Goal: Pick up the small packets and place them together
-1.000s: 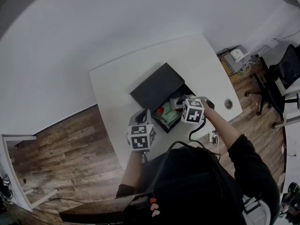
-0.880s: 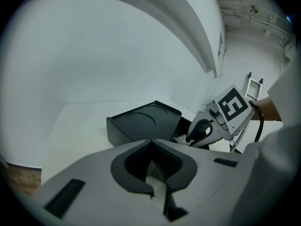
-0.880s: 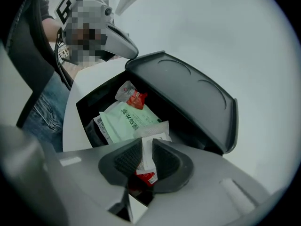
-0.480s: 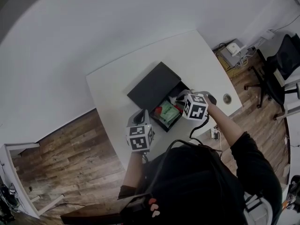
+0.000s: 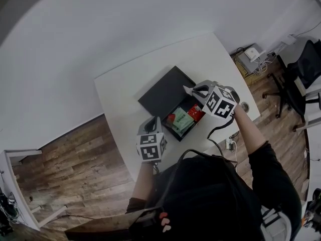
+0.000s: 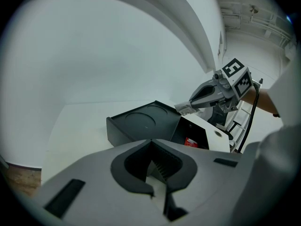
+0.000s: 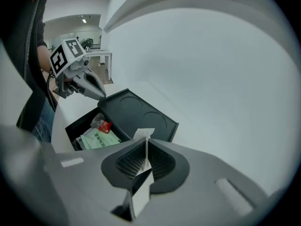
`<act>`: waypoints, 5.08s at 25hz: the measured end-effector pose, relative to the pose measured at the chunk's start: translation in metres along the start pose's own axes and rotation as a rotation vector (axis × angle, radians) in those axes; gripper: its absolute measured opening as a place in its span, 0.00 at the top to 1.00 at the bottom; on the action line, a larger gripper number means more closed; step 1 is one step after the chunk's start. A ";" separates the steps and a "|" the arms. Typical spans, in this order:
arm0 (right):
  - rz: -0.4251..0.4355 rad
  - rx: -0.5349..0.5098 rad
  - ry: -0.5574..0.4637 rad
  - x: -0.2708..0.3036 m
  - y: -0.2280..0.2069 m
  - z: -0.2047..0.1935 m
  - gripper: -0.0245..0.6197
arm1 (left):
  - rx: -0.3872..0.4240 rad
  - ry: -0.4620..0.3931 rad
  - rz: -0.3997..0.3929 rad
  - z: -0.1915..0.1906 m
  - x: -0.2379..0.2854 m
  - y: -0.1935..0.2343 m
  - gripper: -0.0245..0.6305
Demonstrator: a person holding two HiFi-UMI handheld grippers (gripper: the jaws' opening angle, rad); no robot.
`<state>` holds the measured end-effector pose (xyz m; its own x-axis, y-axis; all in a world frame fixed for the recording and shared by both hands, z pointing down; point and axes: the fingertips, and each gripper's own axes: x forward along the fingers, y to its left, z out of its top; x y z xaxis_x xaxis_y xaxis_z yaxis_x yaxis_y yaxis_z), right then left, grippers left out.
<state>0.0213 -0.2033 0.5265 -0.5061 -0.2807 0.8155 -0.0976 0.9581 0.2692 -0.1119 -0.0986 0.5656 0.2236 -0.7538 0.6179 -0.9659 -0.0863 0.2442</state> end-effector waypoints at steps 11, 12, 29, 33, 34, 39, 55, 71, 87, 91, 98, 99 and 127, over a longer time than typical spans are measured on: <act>-0.140 0.024 -0.095 0.037 -0.057 0.044 0.94 | -0.024 0.014 -0.006 0.001 0.002 0.002 0.96; -0.146 0.033 -0.098 0.042 -0.060 0.046 0.94 | -0.023 0.018 -0.008 0.001 0.002 0.002 0.96; -0.025 -0.011 0.010 0.098 -0.043 0.052 0.92 | -0.023 0.023 -0.026 0.000 0.003 0.003 0.96; 0.035 0.035 -0.003 0.099 -0.039 0.052 0.86 | -0.028 0.021 -0.026 0.000 0.004 0.004 0.96; 0.051 0.058 -0.013 0.097 -0.039 0.052 0.83 | -0.028 0.020 -0.026 0.000 0.005 0.004 0.96; 0.033 0.105 -0.111 0.064 -0.046 0.056 0.79 | -0.024 0.024 -0.027 0.000 0.003 0.003 0.96; 0.480 -0.054 0.044 0.018 0.128 0.001 0.79 | -0.043 0.017 -0.027 -0.002 0.002 0.003 0.96; 0.589 -0.159 0.286 0.067 0.165 -0.027 0.70 | -0.065 0.012 -0.026 -0.001 0.003 0.005 0.96; 0.604 -0.100 0.309 0.068 0.160 -0.032 0.79 | -0.069 0.009 -0.016 -0.001 0.004 0.006 0.96; 0.597 -0.103 0.300 0.062 0.154 -0.032 0.85 | -0.071 0.009 -0.015 0.000 0.004 0.006 0.96; 0.534 -0.070 0.269 0.047 0.131 -0.031 0.87 | -0.072 0.010 -0.011 0.000 0.004 0.006 0.96; 0.523 -0.060 0.267 0.042 0.126 -0.030 0.87 | -0.072 0.010 -0.010 0.000 0.004 0.006 0.96; 0.345 0.071 -0.017 0.083 0.024 0.090 0.86 | -0.079 0.006 -0.007 -0.003 0.002 0.008 0.96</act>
<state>-0.0999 -0.1985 0.5541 -0.5337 0.0611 0.8435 0.0225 0.9981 -0.0581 -0.1183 -0.0990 0.5712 0.2311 -0.7497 0.6201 -0.9510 -0.0393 0.3068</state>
